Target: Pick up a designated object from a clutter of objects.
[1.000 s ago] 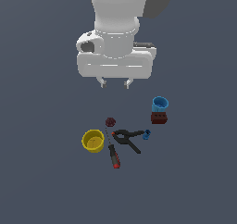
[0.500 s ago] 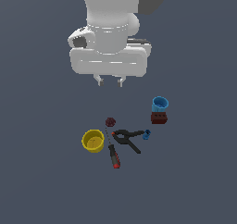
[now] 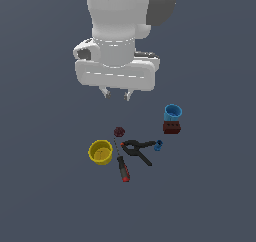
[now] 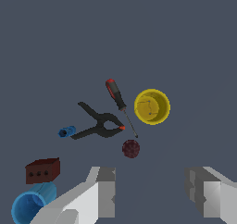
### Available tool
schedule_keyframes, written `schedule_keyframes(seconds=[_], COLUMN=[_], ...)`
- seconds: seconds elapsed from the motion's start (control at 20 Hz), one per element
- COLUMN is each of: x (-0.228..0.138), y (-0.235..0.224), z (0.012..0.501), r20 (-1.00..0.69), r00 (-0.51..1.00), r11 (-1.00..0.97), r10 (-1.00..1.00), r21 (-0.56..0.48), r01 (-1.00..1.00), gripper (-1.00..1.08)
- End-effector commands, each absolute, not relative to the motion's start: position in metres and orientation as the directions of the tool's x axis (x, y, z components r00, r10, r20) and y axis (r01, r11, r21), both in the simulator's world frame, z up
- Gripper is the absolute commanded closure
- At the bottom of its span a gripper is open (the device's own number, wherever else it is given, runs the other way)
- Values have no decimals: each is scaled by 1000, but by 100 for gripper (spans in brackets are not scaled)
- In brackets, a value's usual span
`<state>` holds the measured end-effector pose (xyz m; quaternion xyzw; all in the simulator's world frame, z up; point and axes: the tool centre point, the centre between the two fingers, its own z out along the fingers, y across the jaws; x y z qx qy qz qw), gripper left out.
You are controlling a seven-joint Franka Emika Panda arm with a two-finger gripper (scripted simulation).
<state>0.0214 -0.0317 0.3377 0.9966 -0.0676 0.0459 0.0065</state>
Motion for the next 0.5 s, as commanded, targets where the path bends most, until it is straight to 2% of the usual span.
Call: schedule_keyframes(seconds=[0.0, 0.45], x=[25, 42], y=[-35, -55], z=[328, 276], r20=[102, 157], r00=[980, 915], r11=[-985, -927], r10=[-171, -373], r21=[4, -19], r01=[-172, -375], gripper=[-20, -20])
